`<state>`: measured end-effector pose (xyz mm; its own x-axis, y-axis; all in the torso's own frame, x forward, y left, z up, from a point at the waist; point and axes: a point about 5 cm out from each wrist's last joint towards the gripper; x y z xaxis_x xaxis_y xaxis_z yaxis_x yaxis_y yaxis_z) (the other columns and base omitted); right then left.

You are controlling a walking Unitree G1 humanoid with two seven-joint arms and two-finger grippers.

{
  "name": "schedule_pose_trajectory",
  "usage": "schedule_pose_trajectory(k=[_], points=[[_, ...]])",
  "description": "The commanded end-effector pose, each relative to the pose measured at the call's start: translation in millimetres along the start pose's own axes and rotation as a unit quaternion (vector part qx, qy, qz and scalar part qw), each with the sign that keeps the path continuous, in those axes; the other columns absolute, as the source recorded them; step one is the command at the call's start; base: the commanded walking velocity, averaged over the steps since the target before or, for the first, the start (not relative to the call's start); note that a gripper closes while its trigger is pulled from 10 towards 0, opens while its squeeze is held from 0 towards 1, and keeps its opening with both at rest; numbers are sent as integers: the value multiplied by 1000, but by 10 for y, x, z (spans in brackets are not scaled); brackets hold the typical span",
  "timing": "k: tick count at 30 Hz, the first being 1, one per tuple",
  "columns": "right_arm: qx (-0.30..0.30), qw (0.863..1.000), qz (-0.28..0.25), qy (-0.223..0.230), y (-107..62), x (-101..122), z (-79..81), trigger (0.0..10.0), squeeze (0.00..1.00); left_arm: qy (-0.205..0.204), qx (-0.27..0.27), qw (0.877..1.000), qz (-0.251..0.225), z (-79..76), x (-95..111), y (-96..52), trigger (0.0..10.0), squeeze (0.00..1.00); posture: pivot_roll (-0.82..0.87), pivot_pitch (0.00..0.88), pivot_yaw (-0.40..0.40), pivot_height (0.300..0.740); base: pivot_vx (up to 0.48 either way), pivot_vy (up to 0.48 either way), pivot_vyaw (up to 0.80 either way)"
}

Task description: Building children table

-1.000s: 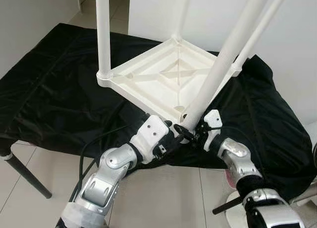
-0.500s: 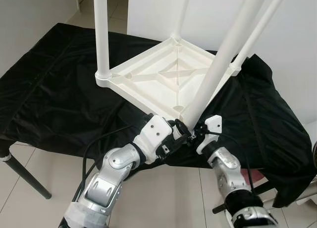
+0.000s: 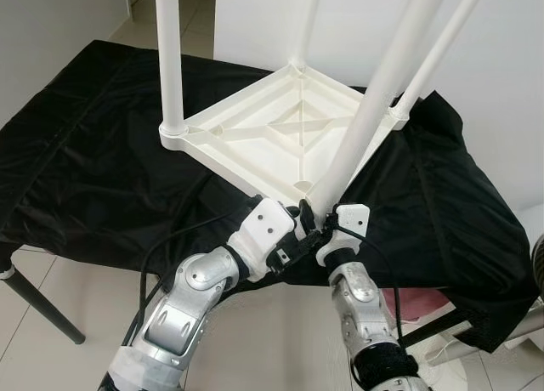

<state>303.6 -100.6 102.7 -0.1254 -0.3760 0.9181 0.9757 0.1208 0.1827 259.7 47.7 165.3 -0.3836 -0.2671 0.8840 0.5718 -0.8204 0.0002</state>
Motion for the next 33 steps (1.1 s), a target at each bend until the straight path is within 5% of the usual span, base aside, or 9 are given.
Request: schedule_pose_trajectory(k=[1, 6, 7, 9, 10, 25, 26, 30, 33], points=[[-17, 1000, 24, 5, -68, -96, -38, 10000, 0, -1, 0, 1000, 0, -40, -5, 19, 10000, 0, 89, 28, -147, 740, 0, 0, 0], [5, 999, 42, -16, -86, -127, -18, 10000, 0, 0, 1, 1000, 0, -35, -4, 28, 10000, 0, 93, 22, -146, 740, 0, 0, 0], [15, 999, 50, -10, -82, -128, -26, 10000, 259, 1, 2, 1000, 0, -26, -5, 27, 10000, 0, 93, 22, -146, 740, 0, 0, 0], [20, 998, 54, -3, -76, -123, -33, 10000, 259, 2, 3, 1000, 0, -18, -6, 25, 10000, 0, 93, 22, -146, 740, 0, 0, 0], [26, 999, 47, 2, -68, -85, -37, 10000, 1000, 2, 5, 1000, 0, -14, -6, 23, 10000, 0, 93, 22, -146, 740, 0, 0, 0], [140, 988, 53, -28, -45, 191, -271, 10000, 1000, -2, 7, 1000, -3, -33, 0, 34, 10000, 0, 86, 21, -147, 740, 0, 0, 0], [172, 982, 63, -37, -35, 230, -301, 10000, 0, -1, 7, 1000, -2, -35, -6, 29, 10000, 0, 86, 21, -147, 740, 0, 0, 0], [245, 963, 95, -59, 44, 317, -359, 10000, 0, 0, 7, 1000, -1, -33, -9, 28, 10000, 0, 87, 22, -145, 740, 0, 0, 0], [245, 963, 95, -59, 44, 317, -359, 10000, 0, 0, 7, 1000, -1, -33, -9, 28, 10000, 0, 87, 22, -145, 740, 0, 0, 0]])
Point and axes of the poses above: a point about 5 cm out from each wrist's last joint towards the gripper, its own y axis pointing out of the wrist towards the gripper, its own x axis along the axis of the wrist's last joint, z = x × y, and after that the axes turned 13 degrees about y, right-handed
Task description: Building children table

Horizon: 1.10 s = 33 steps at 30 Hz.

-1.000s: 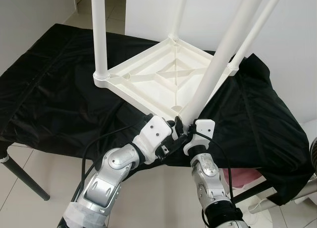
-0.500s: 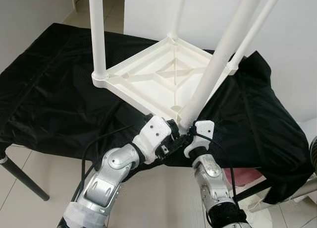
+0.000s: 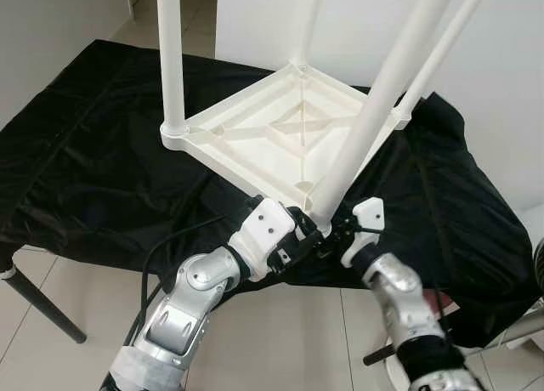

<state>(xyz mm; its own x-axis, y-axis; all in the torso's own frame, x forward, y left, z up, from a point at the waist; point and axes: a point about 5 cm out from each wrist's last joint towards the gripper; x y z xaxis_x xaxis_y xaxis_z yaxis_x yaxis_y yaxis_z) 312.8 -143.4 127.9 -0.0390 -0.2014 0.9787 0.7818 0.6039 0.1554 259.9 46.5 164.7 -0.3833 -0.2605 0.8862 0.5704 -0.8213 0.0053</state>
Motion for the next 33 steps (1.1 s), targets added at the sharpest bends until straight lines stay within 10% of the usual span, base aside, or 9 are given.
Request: schedule_pose_trajectory(k=[1, 9, 11, 23, 24, 33], points=[[12, 1000, 21, 7, -27, -56, -26, 10000, 0, 2, 7, 1000, 2, -24, -6, 18, 10000, 0, 87, 22, -145, 740, 0, 0, 0], [58, 996, 64, -16, 130, -35, -117, 10000, 0, 3, 9, 1000, 1, -12, -3, 16, 10000, 0, 93, 25, -135, 740, 0, 0, 0], [61, 995, 73, -19, 128, -33, -168, 0, 0, 5, 14, 1000, 3, 15, -2, 7, 10000, 0, 97, 29, -136, 740, 0, 0, 0], [66, 994, 81, -21, 65, -9, -269, 0, 0, 4, 16, 1000, -1, 22, 14, 36, 10000, 0, 86, 30, -128, 740, 0, 0, 0], [59, 995, 77, -20, 63, -5, -280, 10000, 0, 4, 14, 1000, -2, 18, 12, 38, 10000, 0, 81, 30, -126, 740, 0, 0, 0], [22, 997, 65, -18, 20, -37, -270, 10000, 0, 4, 9, 1000, -4, 13, 11, 52, 10000, 0, 74, 34, -123, 740, 0, 0, 0]])
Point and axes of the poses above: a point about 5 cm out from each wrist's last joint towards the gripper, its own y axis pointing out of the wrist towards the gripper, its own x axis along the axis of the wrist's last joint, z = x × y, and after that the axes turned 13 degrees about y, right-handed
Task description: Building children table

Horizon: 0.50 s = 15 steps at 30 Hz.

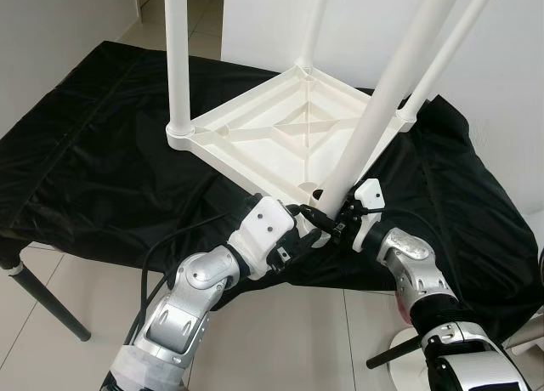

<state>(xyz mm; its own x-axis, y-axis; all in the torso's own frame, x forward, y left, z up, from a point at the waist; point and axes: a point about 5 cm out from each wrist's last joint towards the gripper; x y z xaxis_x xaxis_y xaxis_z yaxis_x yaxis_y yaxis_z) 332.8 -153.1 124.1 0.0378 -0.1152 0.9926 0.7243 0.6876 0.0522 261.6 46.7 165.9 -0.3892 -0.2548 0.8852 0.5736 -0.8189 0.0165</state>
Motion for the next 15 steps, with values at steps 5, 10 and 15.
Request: schedule_pose_trajectory(k=[5, 10, 15], points=[[-58, 998, 6, -7, -111, -93, -24, 10000, 0, 0, 3, 1000, -2, -25, 14, 56, 10000, 0, 59, 45, -123, 740, 0, 0, 0], [-81, 997, -7, 3, -137, -129, 27, 10000, 0, -1, 1, 1000, -3, -40, 16, 56, 10000, 0, 58, 48, -125, 740, 0, 0, 0], [-138, 990, -28, 23, -144, -190, 134, 10000, 0, -1, 2, 1000, -2, -36, 12, 51, 10000, 0, 58, 51, -126, 740, 0, 0, 0]])
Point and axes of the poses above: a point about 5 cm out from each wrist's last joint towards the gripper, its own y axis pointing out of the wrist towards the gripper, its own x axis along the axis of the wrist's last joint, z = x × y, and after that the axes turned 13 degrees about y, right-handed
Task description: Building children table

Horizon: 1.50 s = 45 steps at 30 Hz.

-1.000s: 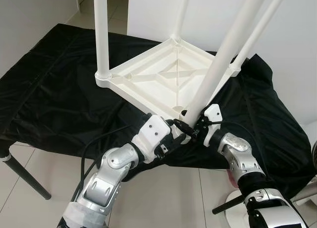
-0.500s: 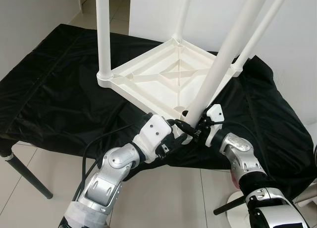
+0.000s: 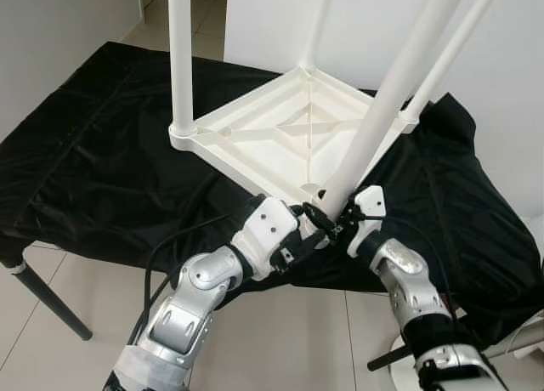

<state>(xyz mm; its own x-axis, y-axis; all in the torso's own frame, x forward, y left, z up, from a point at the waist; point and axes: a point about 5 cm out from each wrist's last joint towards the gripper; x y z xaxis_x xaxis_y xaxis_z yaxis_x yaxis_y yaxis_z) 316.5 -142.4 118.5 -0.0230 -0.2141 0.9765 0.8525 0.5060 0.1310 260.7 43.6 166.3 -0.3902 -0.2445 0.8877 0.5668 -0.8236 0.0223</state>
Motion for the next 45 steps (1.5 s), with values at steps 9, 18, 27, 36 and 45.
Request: schedule_pose_trajectory(k=[9, 18, 27, 36, 45], points=[[-104, 992, -30, 66, -81, -135, 316, 10000, 0, 1, 11, 1000, 2, 7, 1, 30, 10000, 0, 63, 51, -131, 740, 0, 0, 0], [-163, 983, -34, 73, -56, -185, 490, 10000, 0, 1, 10, 1000, 1, 8, 7, 32, 10000, 0, 60, 57, -125, 740, 0, 0, 0], [-155, 986, -26, 54, -84, -156, 520, 10000, 0, -1, 10, 1000, 2, -2, 4, 25, 10000, 0, 63, 60, -129, 740, 0, 0, 0], [-126, 991, -26, 35, -93, -38, 360, 10000, 1000, -5, 14, 1000, 0, -9, 9, 39, 10000, 0, 56, 63, -136, 740, 0, 0, 0], [-28, 999, 12, 12, -100, -14, 259, 10000, 0, -3, 16, 1000, 1, -1, 4, 29, 10000, 0, 61, 60, -140, 740, 0, 0, 0]])
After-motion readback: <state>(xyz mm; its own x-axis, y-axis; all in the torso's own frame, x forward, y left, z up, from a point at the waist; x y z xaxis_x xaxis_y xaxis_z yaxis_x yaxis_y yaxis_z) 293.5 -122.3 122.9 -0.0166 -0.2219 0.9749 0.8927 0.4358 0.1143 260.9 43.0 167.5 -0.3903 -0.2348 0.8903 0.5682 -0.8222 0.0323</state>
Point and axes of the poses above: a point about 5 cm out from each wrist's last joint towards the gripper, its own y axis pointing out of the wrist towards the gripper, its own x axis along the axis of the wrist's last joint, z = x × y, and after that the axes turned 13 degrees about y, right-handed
